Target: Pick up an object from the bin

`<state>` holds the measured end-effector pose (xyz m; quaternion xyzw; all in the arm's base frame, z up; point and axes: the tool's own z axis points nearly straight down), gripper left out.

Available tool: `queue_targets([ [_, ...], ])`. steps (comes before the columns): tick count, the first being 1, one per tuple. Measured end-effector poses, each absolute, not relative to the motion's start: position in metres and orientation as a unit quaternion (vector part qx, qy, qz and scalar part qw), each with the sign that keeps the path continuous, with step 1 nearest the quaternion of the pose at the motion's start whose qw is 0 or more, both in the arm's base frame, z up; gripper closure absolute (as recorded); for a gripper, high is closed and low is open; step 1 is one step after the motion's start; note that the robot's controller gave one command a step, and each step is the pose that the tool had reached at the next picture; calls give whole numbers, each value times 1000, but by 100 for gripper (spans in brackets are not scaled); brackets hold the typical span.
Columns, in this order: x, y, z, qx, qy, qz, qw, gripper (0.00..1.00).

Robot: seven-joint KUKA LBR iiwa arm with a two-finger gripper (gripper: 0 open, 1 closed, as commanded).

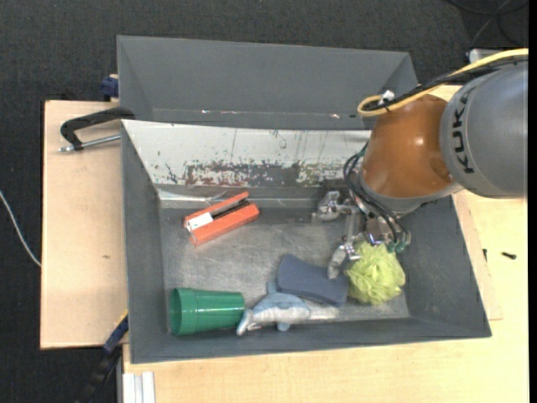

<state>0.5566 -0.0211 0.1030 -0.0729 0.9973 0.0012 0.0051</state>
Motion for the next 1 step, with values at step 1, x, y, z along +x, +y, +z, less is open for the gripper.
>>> queue_targets([
  [1,532,36,79,-225,974,-1,1,100],
])
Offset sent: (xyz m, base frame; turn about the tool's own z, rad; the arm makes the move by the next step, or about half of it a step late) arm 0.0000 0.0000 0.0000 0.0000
